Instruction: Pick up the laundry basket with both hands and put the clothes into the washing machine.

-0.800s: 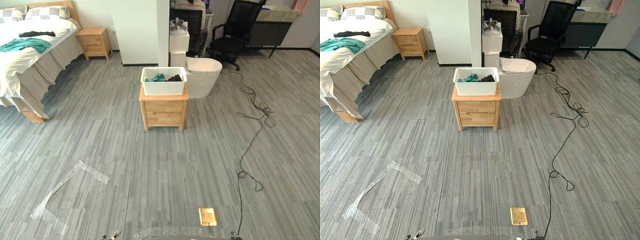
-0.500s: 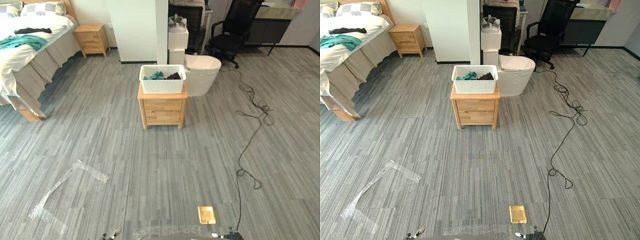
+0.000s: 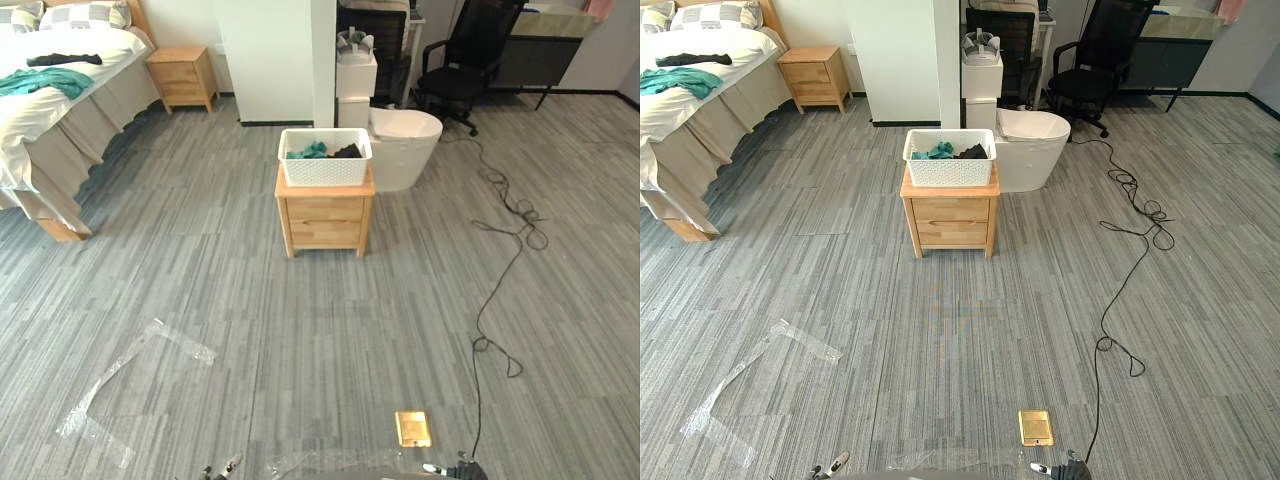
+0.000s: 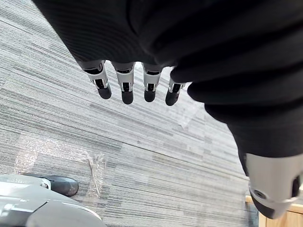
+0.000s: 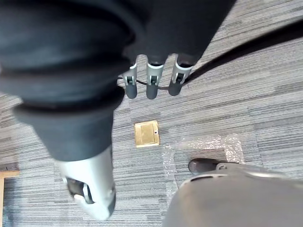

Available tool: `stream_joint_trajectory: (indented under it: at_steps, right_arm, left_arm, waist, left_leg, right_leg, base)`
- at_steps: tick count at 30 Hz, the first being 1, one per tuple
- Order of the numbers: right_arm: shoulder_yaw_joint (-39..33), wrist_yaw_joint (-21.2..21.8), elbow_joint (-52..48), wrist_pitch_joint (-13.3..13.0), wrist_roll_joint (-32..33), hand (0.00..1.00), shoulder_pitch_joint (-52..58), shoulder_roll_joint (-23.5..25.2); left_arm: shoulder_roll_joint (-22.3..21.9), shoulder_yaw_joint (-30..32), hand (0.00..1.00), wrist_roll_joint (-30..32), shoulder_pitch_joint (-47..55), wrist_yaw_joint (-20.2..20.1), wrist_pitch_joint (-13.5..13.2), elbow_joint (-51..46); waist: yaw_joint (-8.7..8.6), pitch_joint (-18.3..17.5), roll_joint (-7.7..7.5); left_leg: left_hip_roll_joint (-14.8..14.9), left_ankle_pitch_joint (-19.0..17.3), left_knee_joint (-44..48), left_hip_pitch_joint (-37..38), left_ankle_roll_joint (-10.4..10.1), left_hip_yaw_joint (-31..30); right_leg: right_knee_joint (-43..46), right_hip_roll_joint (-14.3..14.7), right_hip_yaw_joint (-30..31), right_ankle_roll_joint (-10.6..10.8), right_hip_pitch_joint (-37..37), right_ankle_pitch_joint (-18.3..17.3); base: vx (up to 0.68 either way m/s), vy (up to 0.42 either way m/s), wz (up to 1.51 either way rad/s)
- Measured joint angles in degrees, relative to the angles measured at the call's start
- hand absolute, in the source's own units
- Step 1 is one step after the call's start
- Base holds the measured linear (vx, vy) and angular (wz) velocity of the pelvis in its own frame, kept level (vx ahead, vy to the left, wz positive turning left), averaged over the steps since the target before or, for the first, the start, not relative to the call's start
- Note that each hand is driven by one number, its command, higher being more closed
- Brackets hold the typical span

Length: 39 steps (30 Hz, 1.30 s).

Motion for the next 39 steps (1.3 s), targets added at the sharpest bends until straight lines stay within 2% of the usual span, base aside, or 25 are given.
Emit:
stream_joint_trajectory:
  at_steps: [4, 8, 10, 11, 12, 13, 14, 16, 17, 19, 20, 21, 23, 24, 25, 26, 27, 28, 29, 31, 32, 35, 37, 38, 39]
  right_arm:
    - [0.2, 0.0, 0.0, 0.0, 0.0, 0.0, -0.5, 0.2]
    - [0.2, 0.0, 0.1, 0.1, 0.4, 0.0, -2.0, 0.0]
    - [-1.0, 0.0, 0.1, 0.1, 1.2, 0.0, -1.9, 0.2]
    - [-1.3, 0.0, 0.1, 0.1, 1.3, 0.0, -1.8, 0.2]
    - [-1.3, 0.0, 0.0, 0.1, 2.1, 0.0, -1.7, 0.1]
    - [-1.7, -0.2, 0.0, -0.1, 2.9, 0.0, -1.8, 0.1]
    - [-1.6, 0.0, -0.2, -0.4, 3.0, 0.0, -1.7, 0.7]
    - [-2.1, 0.0, -0.2, -0.7, 3.7, 0.0, -1.8, 0.8]
    - [-2.8, 0.0, 0.0, -0.6, 4.0, 0.0, -1.7, 1.0]
    - [-6.4, 0.0, 0.1, -0.4, 4.5, 0.0, -1.6, 1.0]
    - [-8.0, 0.0, -0.4, 0.1, 4.6, 0.0, -0.9, 1.3]
    - [-9.3, 0.0, -0.6, 0.2, 4.6, 0.0, 0.4, 2.3]
    - [-10.7, 0.0, -0.2, 0.7, 4.8, 0.0, 1.7, 3.3]
    - [-11.5, 0.2, -0.6, 0.9, 5.1, 0.0, 2.9, 2.8]
    - [-12.1, 0.1, -0.9, 1.0, 4.9, 0.0, 3.2, 3.2]
    - [-12.1, 0.1, -1.2, 1.0, 5.0, 0.0, 2.8, 3.2]
    - [-12.0, 0.0, -2.7, 1.0, 5.0, 0.0, 2.7, 3.0]
    - [-11.6, 0.0, -5.1, 0.8, 5.0, 0.0, 2.7, 2.7]
    - [-11.0, -0.3, -5.6, 0.3, 5.0, 0.0, 1.9, 2.2]
    - [-9.4, -0.8, -5.3, 0.0, 5.0, 0.0, -0.2, 2.4]
    - [-8.2, -1.0, -5.1, 0.0, 5.0, 0.0, -1.1, 2.5]
    - [-5.6, -1.1, -4.7, 0.0, 4.7, 0.0, -4.0, 2.6]
    - [-4.8, -1.0, -5.1, -0.2, 4.5, 0.0, -4.9, 3.4]
    - [-4.3, -1.0, -5.1, -0.2, 4.5, 0.0, -4.8, 3.9]
    - [-3.4, -1.0, -5.2, -0.2, 4.4, 0.0, -4.4, 3.7]
  left_arm:
    - [0.2, 0.1, 0.0, -0.4, -0.1, 0.0, -0.6, -0.4]
    - [0.4, 0.1, 0.0, -0.6, -1.0, -0.1, -0.7, -1.2]
    - [0.6, -0.1, 0.0, -1.1, -1.1, -0.2, -0.6, -1.3]
    - [0.7, -0.1, 0.0, -1.1, -1.0, -0.3, -0.5, -1.3]
    - [0.9, -0.2, 0.0, -1.1, -0.7, -0.3, -0.5, -1.2]
    - [1.4, -0.1, 0.0, -1.0, -0.6, -0.3, -0.4, -1.2]
    - [2.3, 0.1, 0.0, -0.3, -0.1, -0.4, 0.6, -0.3]
    - [2.2, 0.2, 0.0, -0.1, -0.7, -0.4, 0.6, -0.3]
    - [2.0, 0.9, 0.0, 0.2, -1.2, -0.4, 0.6, -0.3]
    - [0.7, 2.5, 0.0, 0.2, -2.7, -0.3, 0.8, -0.2]
    - [0.2, 2.4, 0.0, 0.3, -3.3, -0.3, 0.8, -0.2]
    - [0.6, 3.0, 0.0, 0.6, -4.3, -0.4, 0.7, -0.2]
    - [0.8, 4.1, 0.0, 1.0, -5.1, -0.4, 0.7, -0.3]
    - [0.0, 4.6, 0.0, 1.4, -4.5, -0.4, 0.7, -0.4]
    - [-0.5, 5.5, 0.0, 1.6, -4.1, -0.6, 0.6, -0.6]
    - [-0.7, 6.3, 0.0, 1.6, -4.2, -0.9, 0.7, -0.7]
    - [-1.6, 7.6, 0.0, 1.6, -4.6, -1.3, 0.8, -1.4]
    - [-2.8, 8.8, 0.0, 1.7, -4.2, -1.5, 1.1, -2.3]
    - [-3.2, 8.7, 0.0, 1.7, -3.9, -1.6, 1.1, -2.8]
    - [-2.3, 8.5, 0.0, 1.4, -3.9, -1.5, 1.1, -3.6]
    - [-2.0, 8.0, 0.0, 1.3, -3.7, -1.4, 0.9, -4.5]
    - [-1.9, 6.2, 0.0, 1.3, -3.9, -1.5, 0.4, -5.6]
    - [-1.6, 6.1, 0.0, 1.3, -4.0, -1.5, 0.5, -5.6]
    - [-1.6, 5.7, 0.0, 1.3, -3.9, -1.5, 0.5, -5.6]
    - [-1.8, 5.6, 0.0, 1.3, -3.5, -1.4, 0.5, -5.4]
  waist:
    - [0.1, 1.2, -0.69]
    - [0.31, 4.3, -0.84]
    - [0.35, 5.1, -0.66]
    - [0.57, 5.3, -0.7]
    - [1.39, 5.8, -0.31]
    - [1.61, 6.4, -1.29]
    - [1.15, 6.8, -2.33]
    - [0.47, 6.9, -2.12]
    - [0.01, 7.0, -2.01]
    - [0.14, 7.9, -0.77]
    - [-0.31, 8.1, 0.21]
    - [-0.41, 7.9, -0.41]
    - [-0.27, 7.8, -1.22]
    - [-1.42, 6.3, 0.54]
    - [-1.95, 4.8, 0.73]
    - [-1.92, 5.2, 1.54]
    - [-1.7, 5.0, 1.25]
    - [-1.41, 5.5, 2.64]
    - [0.02, 5.8, 3.38]
    - [0.36, 6.6, 2.32]
    - [0.41, 7.0, 1.14]
    - [1.87, 7.4, 1.62]
    - [2.82, 7.9, 1.03]
    - [3.16, 8.2, 0.57]
    - [3.03, 7.8, 1.36]
  left_leg:
    - [-0.1, -0.4, 1.7, -0.9, 0.3, -0.1]
    - [0.1, -5.8, 12.6, -6.0, 2.0, -0.7]
    - [-0.6, -9.3, 17.5, -8.0, 4.3, -1.4]
    - [-0.7, -9.8, 18.1, -7.9, 4.7, -1.4]
    - [-0.8, -10.2, 18.4, -7.5, 5.4, -0.5]
    - [-1.1, -10.5, 18.4, -6.5, 5.8, -0.2]
    - [-0.7, -10.7, 15.7, -2.8, 6.0, -1.2]
    - [-0.4, -10.3, 13.9, -2.1, 4.8, -2.8]
    - [-0.2, -10.2, 14.2, -1.8, 4.7, -3.5]
    - [0.8, -12.0, 12.7, 1.2, 4.3, -5.1]
    - [1.8, -13.1, 11.1, 3.1, 3.6, -6.3]
    - [1.6, -14.2, 9.8, 4.6, 2.5, -7.5]
    - [2.0, -17.5, 11.1, 6.6, 1.7, -8.6]
    - [5.0, -19.6, 12.6, 7.4, 0.3, -9.5]
    - [7.0, -19.9, 22.7, 3.1, -2.2, -8.7]
    - [7.9, -18.5, 30.6, -0.3, -4.3, -7.4]
    - [9.5, -13.4, 42.0, -5.3, -4.9, -6.1]
    - [12.2, -3.2, 55.9, -10.6, -3.8, -4.5]
    - [16.4, -2.8, 66.2, -14.1, -2.9, -1.1]
    - [18.2, -4.4, 73.1, -18.3, -0.8, 1.7]
    - [18.1, -4.9, 73.5, -20.8, -0.4, 2.6]
    - [17.2, -8.2, 65.6, -27.9, -2.7, 3.1]
    - [14.8, -8.6, 52.7, -30.6, -2.8, 3.2]
    - [12.4, -8.1, 41.5, -31.0, -3.4, 2.8]
    - [10.9, -6.1, 29.1, -30.5, -5.6, 1.7]
  right_leg:
    - [0.5, -0.2, -0.1, 0.0, -0.2, 0.0]
    - [5.4, -1.0, -1.7, 1.5, -1.6, -1.9]
    - [17.0, -3.5, -3.4, 4.4, -5.8, -6.7]
    - [21.4, -4.2, -3.8, 5.0, -7.7, -7.1]
    - [32.8, -6.1, -4.4, 4.3, -12.9, -7.1]
    - [40.7, -7.9, -4.9, 2.7, -16.4, -7.0]
    - [41.5, -7.5, -5.4, 2.5, -21.4, -8.7]
    - [29.9, -5.0, -3.6, 2.0, -22.7, -8.0]
    - [26.6, -4.4, -2.7, 1.0, -22.7, -6.9]
    - [23.8, -3.1, -2.9, 1.5, -24.0, -5.3]
    - [18.4, -2.6, -3.3, 1.8, -24.5, -2.6]
    - [13.2, -3.4, -3.3, 2.9, -24.8, 0.3]
    - [14.3, -4.6, -2.2, 1.0, -26.4, 2.7]
    - [18.7, -2.6, -3.7, -1.8, -27.3, 5.3]
    - [20.3, -1.1, -4.7, -4.3, -26.5, 4.9]
    - [20.5, -0.4, -5.3, -5.4, -25.8, 4.4]
    - [20.0, 0.9, -5.9, -6.3, -24.1, 4.0]
    - [17.4, 3.2, -5.7, -7.9, -19.9, 2.9]
    - [14.8, 5.5, -3.9, -8.8, -15.5, 2.3]
    - [11.2, 6.2, -1.6, -9.1, -8.7, 2.1]
    - [8.5, 5.9, -0.1, -9.1, -4.9, 2.1]
    - [3.5, 5.6, 3.2, -9.4, 0.5, 1.7]
    - [1.9, 3.9, 4.5, -8.1, 2.9, 0.3]
    - [1.5, 2.4, 4.9, -6.6, 4.7, -2.4]
    - [0.9, 1.9, 4.6, -5.6, 6.3, -4.9]
  base:
    - [-0.04, -0.023, 0.02]
    - [-0.07, 0.014, 0.16]
    - [-0.13, 0.086, 0.19]
    - [-0.07, 0.113, 0.01]
    - [-0.02, 0.089, -0.13]
    - [0.13, 0.136, -0.13]
    - [0.22, 0.101, 0.04]
    - [0.34, 0.044, 0.37]
    - [0.44, -0.046, 0.45]
    - [0.41, -0.075, 0.31]
    - [0.4, -0.098, 0.5]
    - [0.5, -0.168, 0.61]
    - [0.48, -0.224, 0.5]
    - [0.63, -0.262, 0.59]
    - [0.65, -0.28, 0.49]
    - [0.68, -0.31, 0.14]
    - [0.52, -0.29, -0.21]
    - [0.79, -0.375, -0.61]
    - [0.65, -0.267, -0.72]
    - [0.67, -0.246, -0.64]
    - [0.56, -0.172, -0.46]
    - [0.49, -0.006, -0.6]
    - [0.4, 0.129, -0.47]
    - [0.4, 0.187, -0.17]
    - [0.39, 0.204, -0.08]
